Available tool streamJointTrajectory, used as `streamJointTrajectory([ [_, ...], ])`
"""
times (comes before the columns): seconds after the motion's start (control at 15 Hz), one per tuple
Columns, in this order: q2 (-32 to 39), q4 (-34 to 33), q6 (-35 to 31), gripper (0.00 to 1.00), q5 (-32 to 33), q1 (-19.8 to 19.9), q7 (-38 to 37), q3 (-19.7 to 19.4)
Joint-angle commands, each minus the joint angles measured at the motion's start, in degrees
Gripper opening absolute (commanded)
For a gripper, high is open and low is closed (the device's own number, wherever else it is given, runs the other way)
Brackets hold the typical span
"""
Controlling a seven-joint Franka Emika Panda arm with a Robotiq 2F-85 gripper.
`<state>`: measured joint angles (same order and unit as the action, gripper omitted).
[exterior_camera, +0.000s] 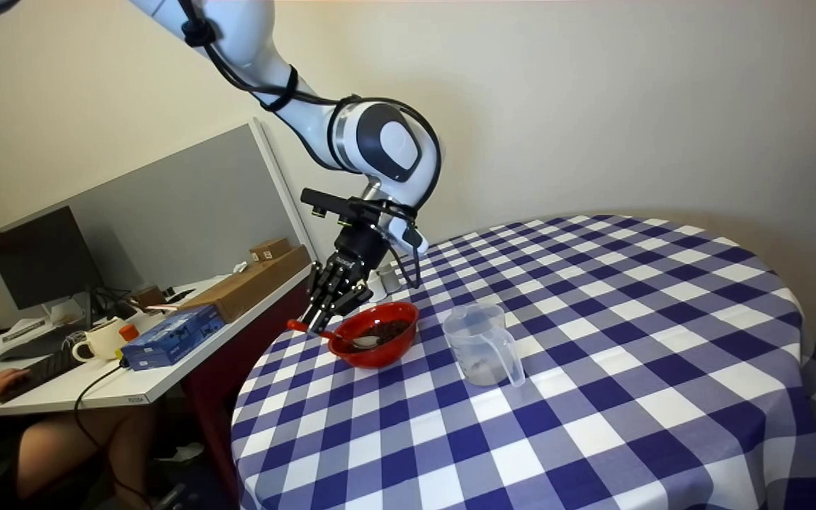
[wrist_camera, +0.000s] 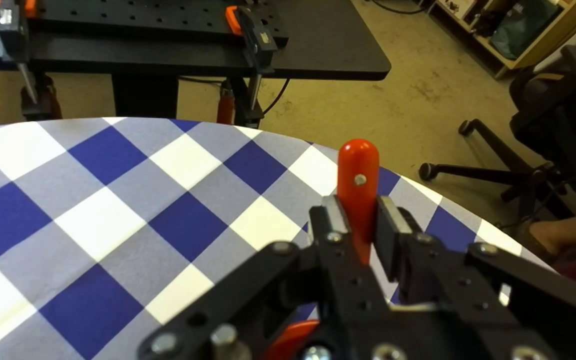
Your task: Use the spoon on the table to scoop some of the contents in the red bowl into the clear jug then put the spoon in the red bowl
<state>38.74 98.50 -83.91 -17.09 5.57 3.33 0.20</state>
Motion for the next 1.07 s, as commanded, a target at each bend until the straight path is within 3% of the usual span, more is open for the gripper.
streamJointTrajectory([
  [0.0,0.09,-0.78,-1.71,0.11,3.14,-2.04,-1.84,-0.84],
  [1.0,-4.07,5.6,-14.2,0.11,17.22,-7.83,-4.89,-0.61],
])
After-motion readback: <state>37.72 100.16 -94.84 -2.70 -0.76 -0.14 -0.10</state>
